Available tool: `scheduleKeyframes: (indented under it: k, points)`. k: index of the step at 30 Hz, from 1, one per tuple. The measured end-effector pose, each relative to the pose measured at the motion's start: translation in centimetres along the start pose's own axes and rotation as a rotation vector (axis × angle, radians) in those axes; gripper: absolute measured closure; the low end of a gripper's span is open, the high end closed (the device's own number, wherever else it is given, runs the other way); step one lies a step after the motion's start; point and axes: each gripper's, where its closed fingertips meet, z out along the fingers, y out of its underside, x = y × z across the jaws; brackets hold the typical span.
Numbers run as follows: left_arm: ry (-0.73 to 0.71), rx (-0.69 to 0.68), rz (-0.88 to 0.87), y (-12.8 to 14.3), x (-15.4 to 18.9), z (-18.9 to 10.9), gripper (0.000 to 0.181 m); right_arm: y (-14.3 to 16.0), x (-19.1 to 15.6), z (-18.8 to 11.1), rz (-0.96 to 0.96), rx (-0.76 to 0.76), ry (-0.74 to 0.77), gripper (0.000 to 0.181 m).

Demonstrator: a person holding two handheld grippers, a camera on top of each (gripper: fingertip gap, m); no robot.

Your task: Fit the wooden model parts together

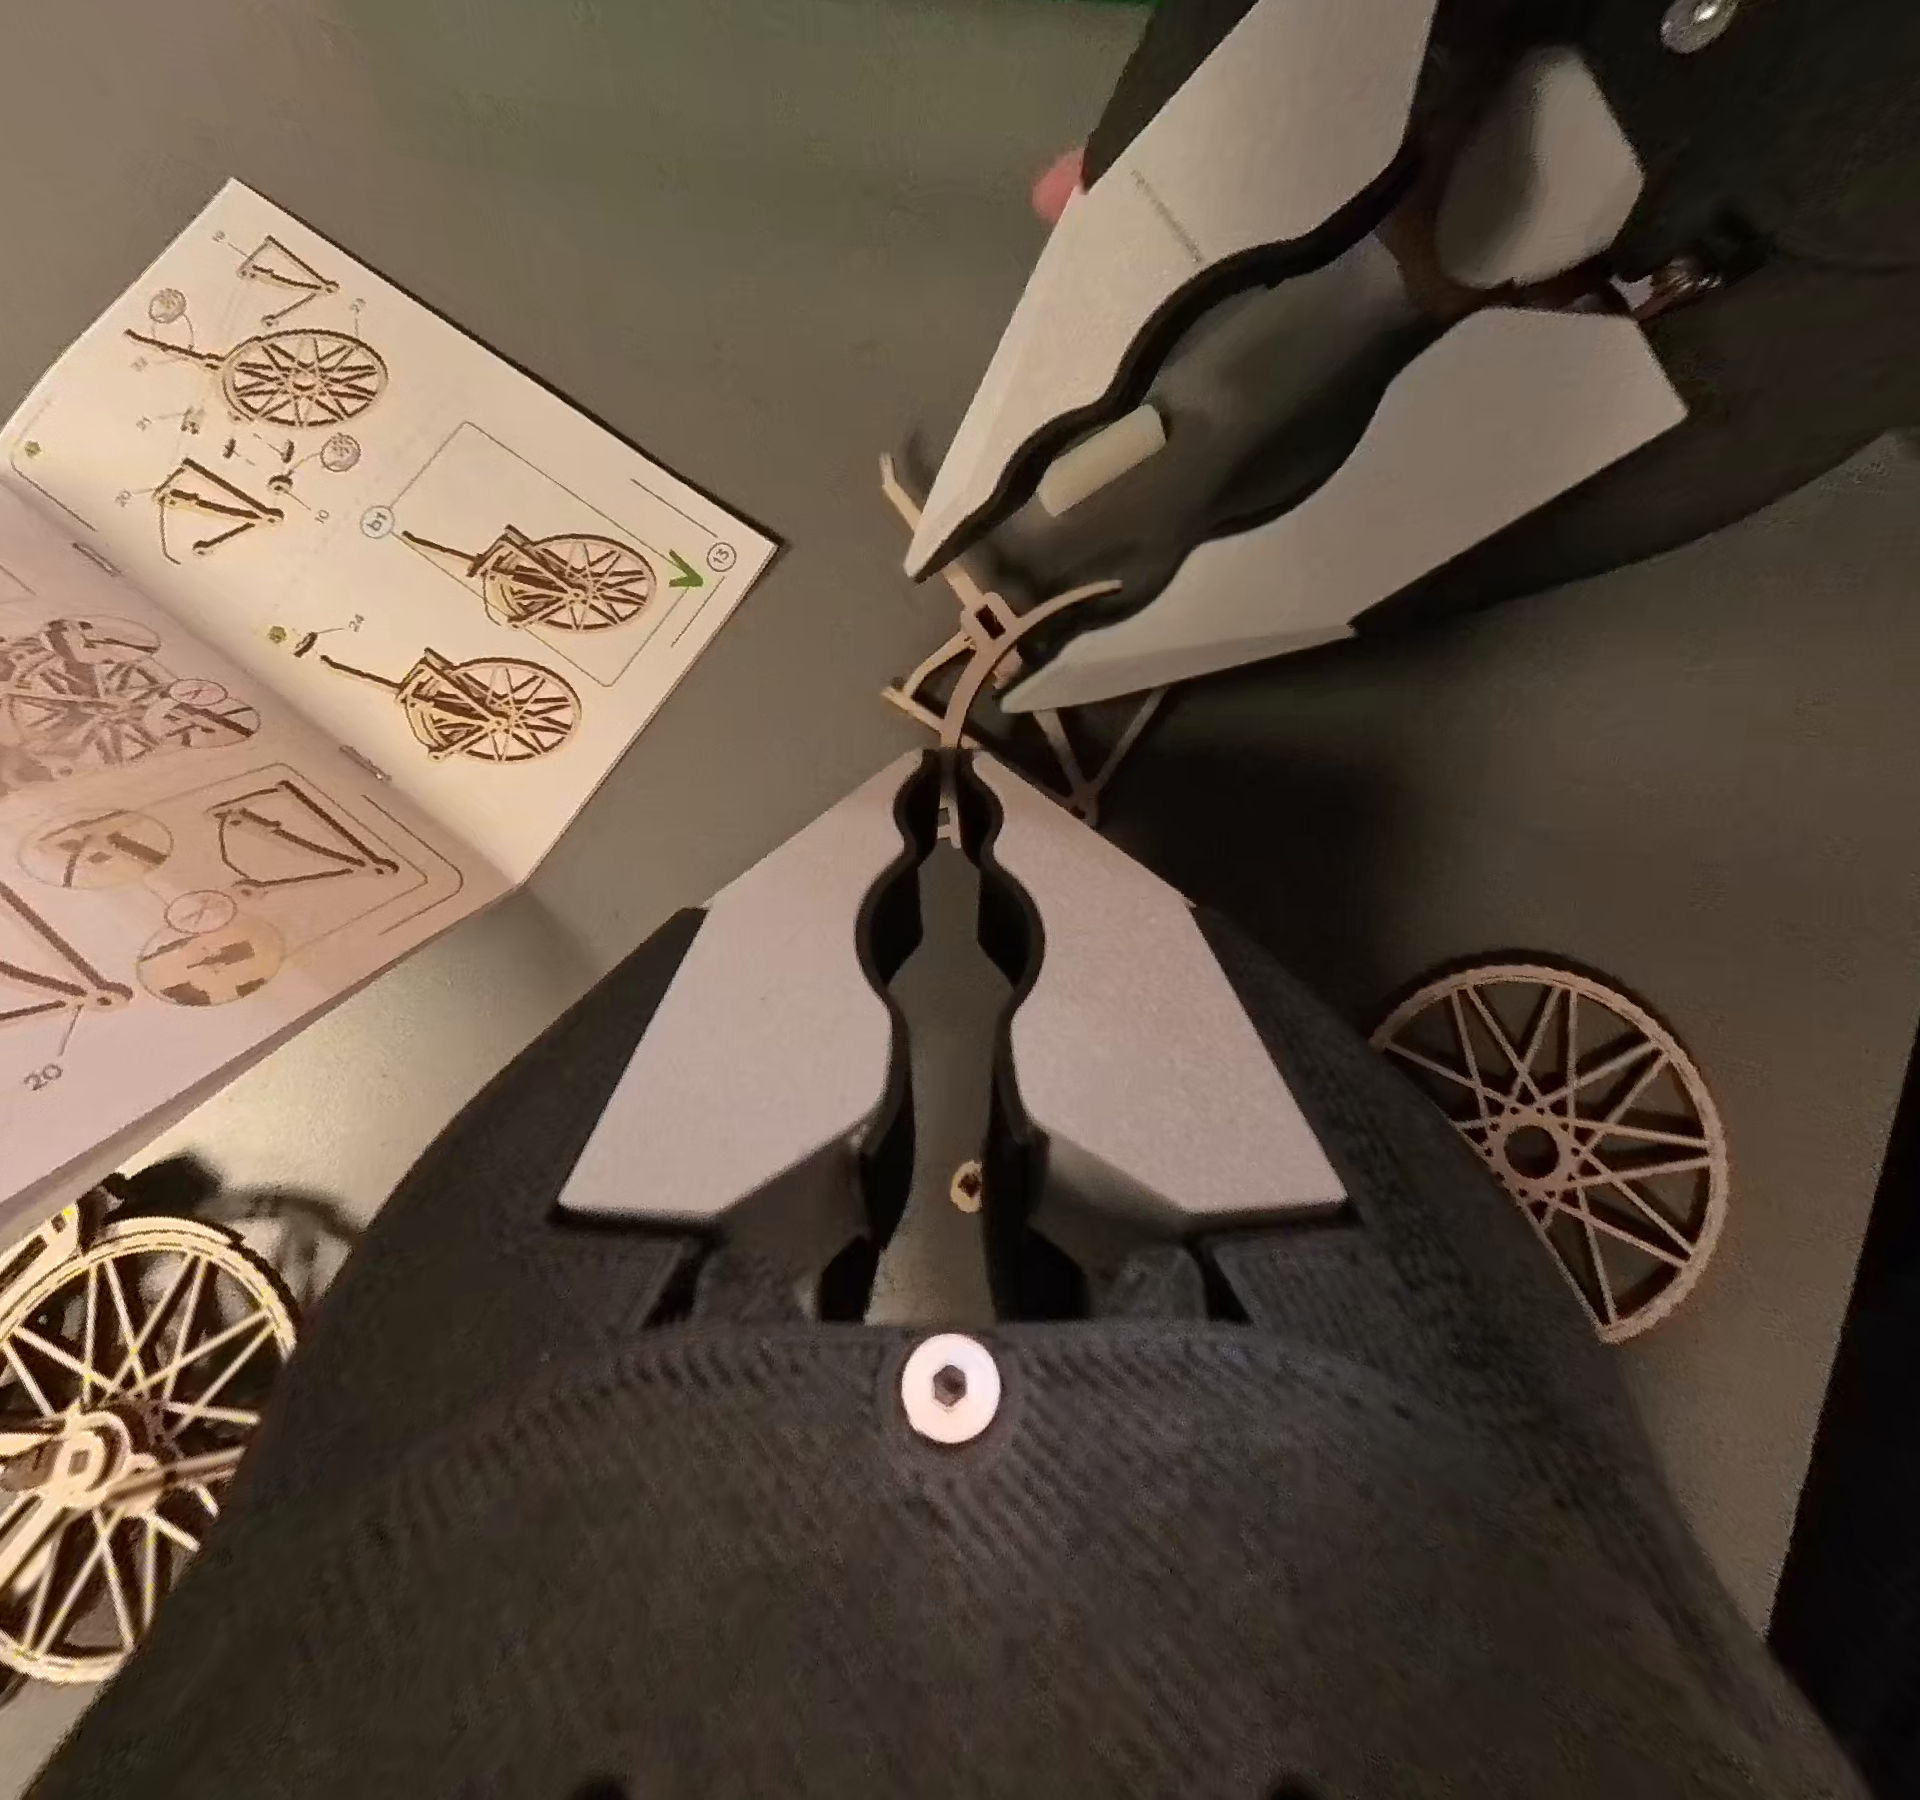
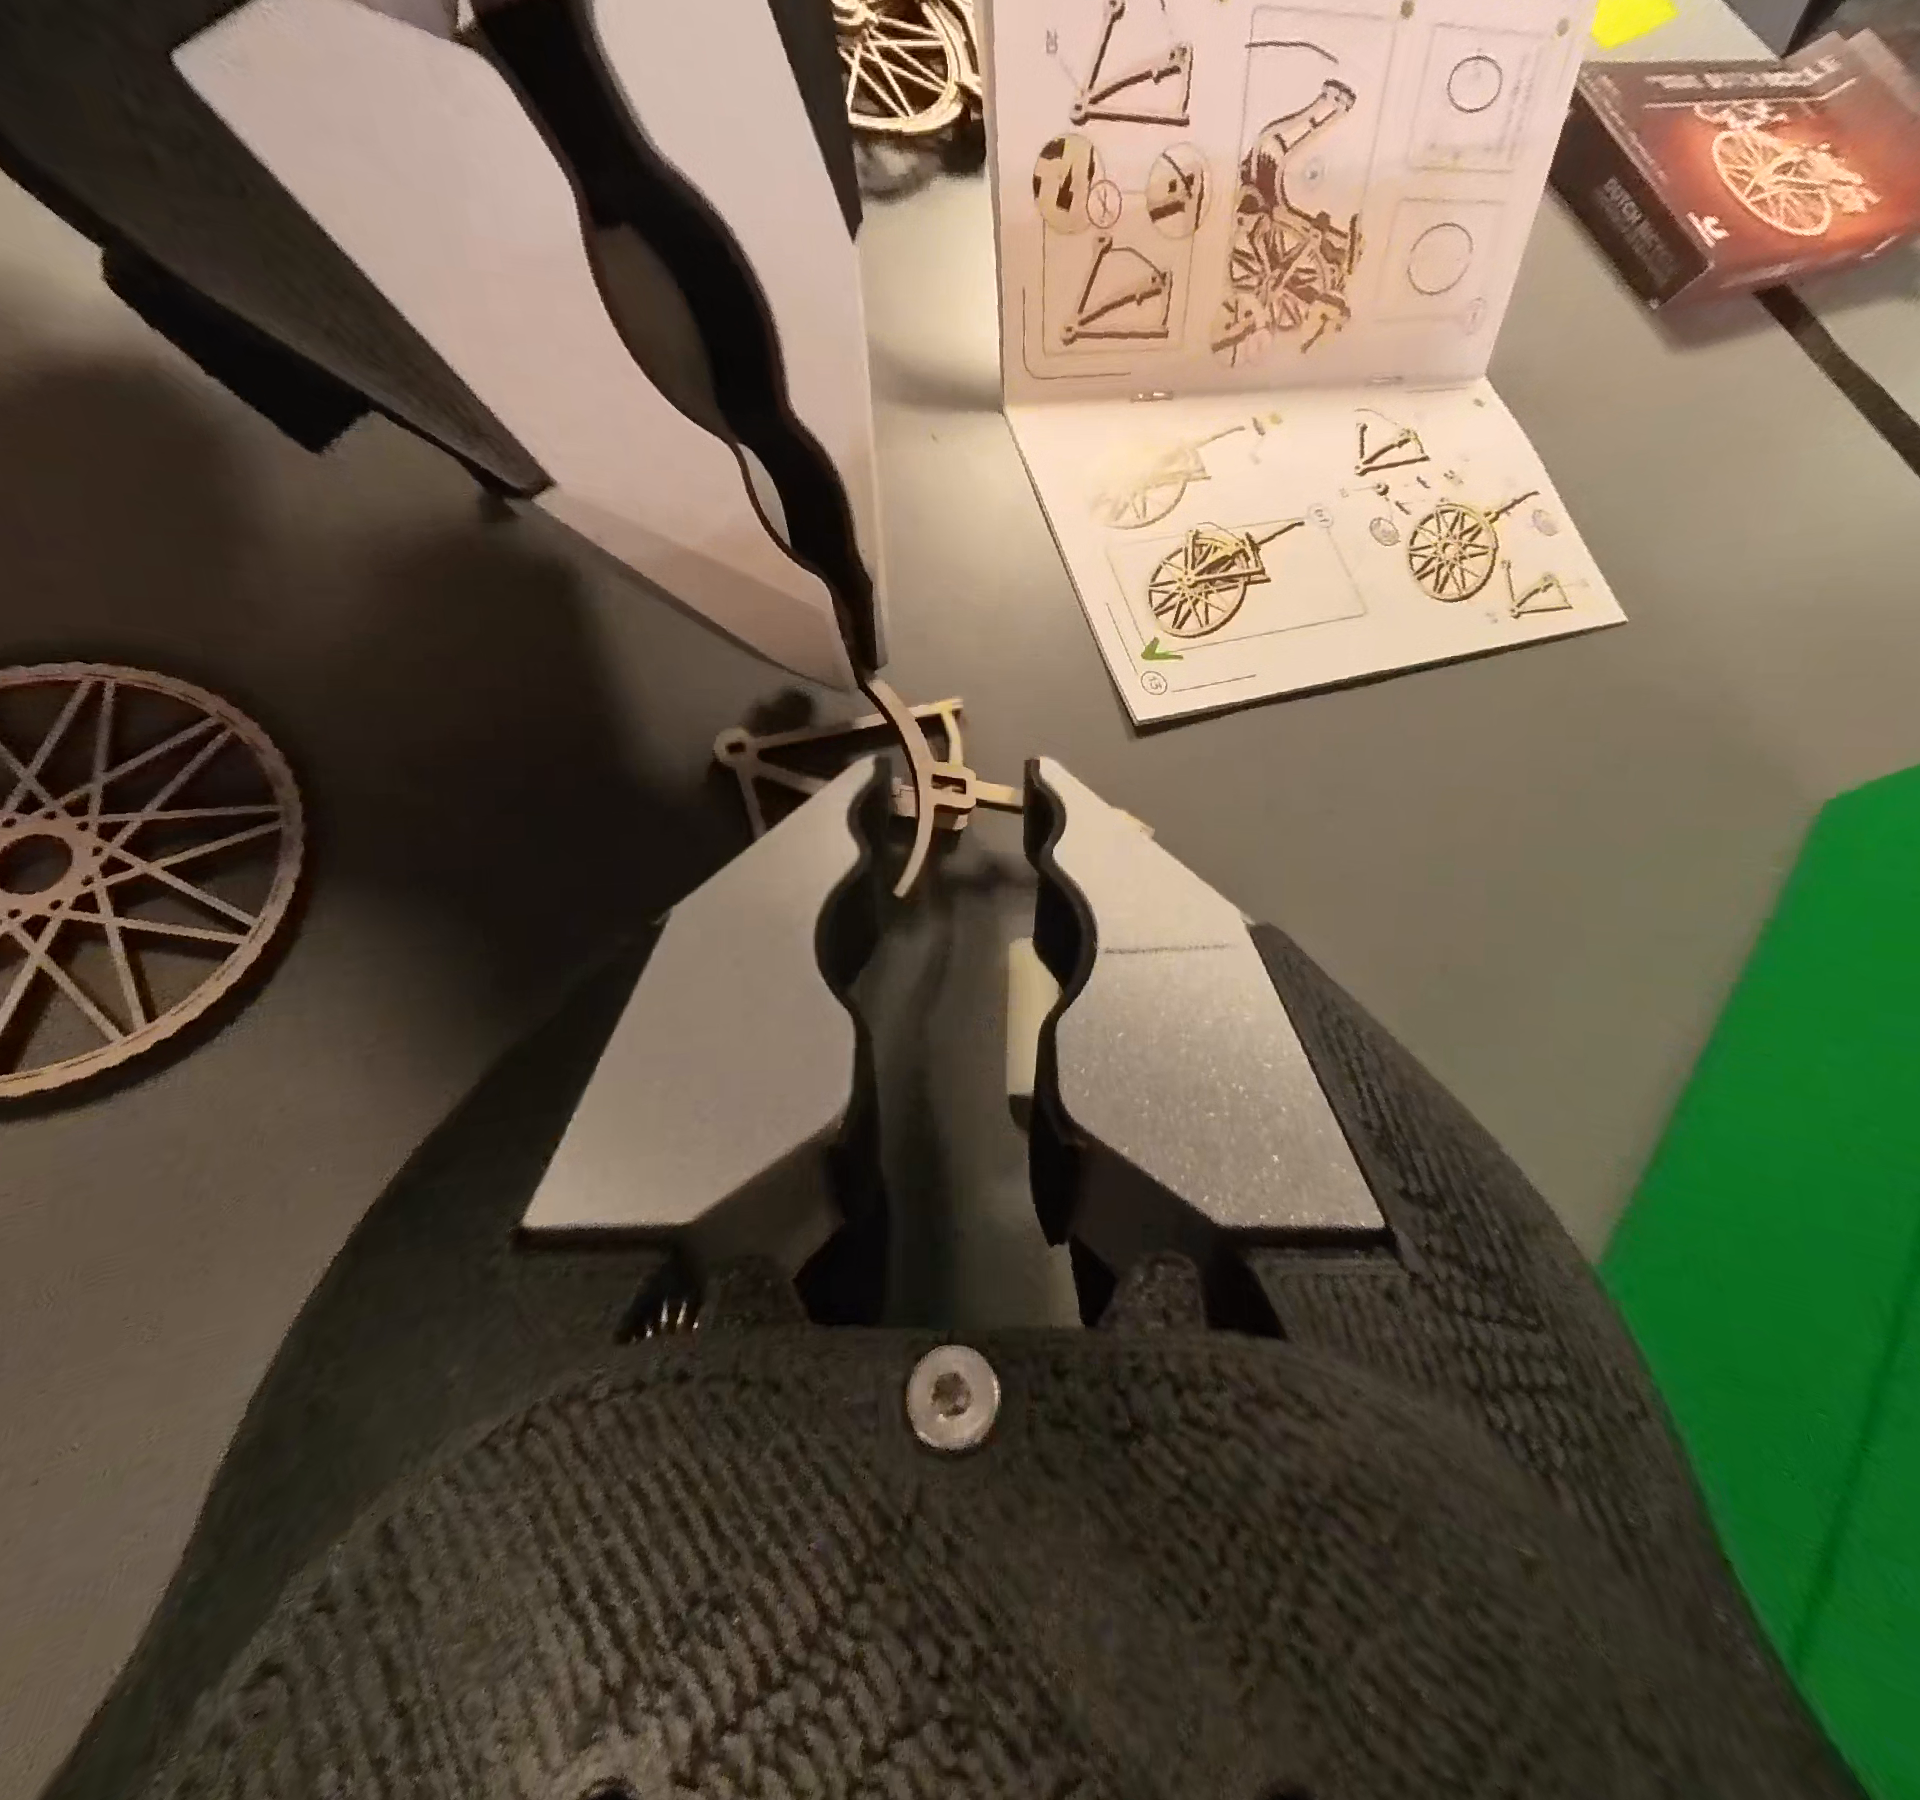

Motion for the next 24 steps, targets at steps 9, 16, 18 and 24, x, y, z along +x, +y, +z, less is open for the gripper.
scheduleKeyframes:
  k: [9,16,18,24]
  points:
    - [-0.011,-0.011,0.058,0.0,0.4,0.3,0.179,0.2,0.0,-0.4,-0.010,-0.008,0.017,0.157]
    - [-0.014,-0.015,0.075,-0.1,0.6,0.4,0.179,0.0,-0.3,-2.3,0.071,0.013,0.042,0.157]
    - [-0.010,-0.016,0.073,-0.2,0.6,0.4,0.179,0.1,-0.4,-2.4,0.076,0.015,0.040,0.161]
    - [-0.021,-0.013,0.078,-0.3,0.5,0.3,0.179,0.8,-0.8,-1.8,0.051,-0.018,0.022,0.176]
